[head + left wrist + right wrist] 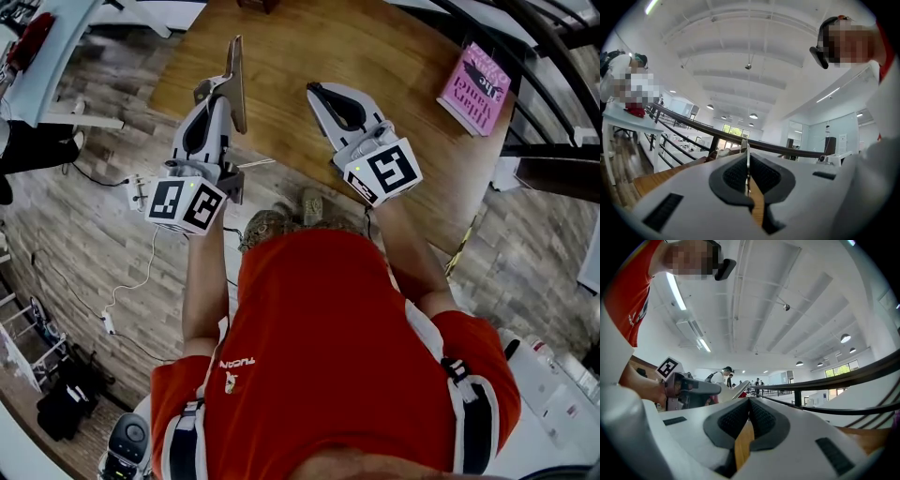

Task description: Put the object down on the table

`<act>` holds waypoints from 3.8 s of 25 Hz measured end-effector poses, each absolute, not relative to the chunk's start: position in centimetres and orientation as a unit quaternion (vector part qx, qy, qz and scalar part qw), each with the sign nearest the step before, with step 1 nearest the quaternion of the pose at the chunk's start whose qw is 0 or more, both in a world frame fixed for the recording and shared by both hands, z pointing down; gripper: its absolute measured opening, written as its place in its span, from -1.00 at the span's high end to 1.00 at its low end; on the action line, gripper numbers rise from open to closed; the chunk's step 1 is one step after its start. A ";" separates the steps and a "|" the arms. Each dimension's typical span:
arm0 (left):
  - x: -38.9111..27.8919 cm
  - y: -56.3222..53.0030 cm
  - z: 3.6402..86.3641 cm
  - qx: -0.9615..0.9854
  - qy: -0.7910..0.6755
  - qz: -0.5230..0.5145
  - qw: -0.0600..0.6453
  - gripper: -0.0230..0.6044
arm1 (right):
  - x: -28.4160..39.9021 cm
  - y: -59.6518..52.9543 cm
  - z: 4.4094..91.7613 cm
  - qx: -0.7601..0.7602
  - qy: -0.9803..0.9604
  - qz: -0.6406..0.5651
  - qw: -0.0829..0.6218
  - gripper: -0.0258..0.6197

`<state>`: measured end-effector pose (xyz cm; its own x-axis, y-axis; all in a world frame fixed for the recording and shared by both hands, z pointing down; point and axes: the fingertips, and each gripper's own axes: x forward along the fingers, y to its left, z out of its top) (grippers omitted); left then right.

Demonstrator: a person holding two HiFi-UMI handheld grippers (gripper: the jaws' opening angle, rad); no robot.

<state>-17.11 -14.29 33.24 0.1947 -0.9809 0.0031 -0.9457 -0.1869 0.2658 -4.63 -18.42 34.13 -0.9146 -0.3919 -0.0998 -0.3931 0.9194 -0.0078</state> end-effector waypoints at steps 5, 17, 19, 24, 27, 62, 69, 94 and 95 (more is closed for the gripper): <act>-17.7 -16.3 34.7 0.769 -0.624 -0.069 0.119 0.90 | -5.4 -20.0 35.0 -0.203 0.978 0.005 0.040 0.84; -19.5 -21.7 38.7 0.788 -0.593 -0.040 0.159 0.90 | -7.5 -23.6 37.3 -0.235 0.972 -0.006 0.010 0.84; -19.8 -22.5 39.8 0.790 -0.588 -0.035 0.171 0.90 | -7.9 -24.1 38.0 -0.242 0.970 -0.010 0.003 0.84; -20.3 -24.6 42.9 0.792 -0.574 -0.019 0.207 0.90 | -9.0 -25.0 39.5 -0.247 0.969 -0.016 -0.018 0.84; -20.3 -25.6 44.8 0.793 -0.566 -0.006 0.224 0.90 | -9.4 -25.5 40.1 -0.252 0.967 -0.018 -0.025 0.84; -20.0 -31.0 56.9 0.761 -0.526 0.126 0.358 0.89 | -9.9 -28.4 42.3 -0.286 0.956 -0.044 -0.049 0.84; -20.5 -31.3 57.2 0.760 -0.532 0.125 0.352 0.86 | -9.8 -28.5 42.4 -0.288 0.955 -0.045 -0.051 0.84; -22.2 -30.0 58.0 0.738 -0.564 0.133 0.346 0.19 | -9.8 -27.0 42.5 -0.280 0.957 -0.045 -0.055 0.84; -22.3 -29.9 57.9 0.738 -0.566 0.131 0.343 0.19 | -9.8 -26.9 42.5 -0.279 0.958 -0.044 -0.054 0.84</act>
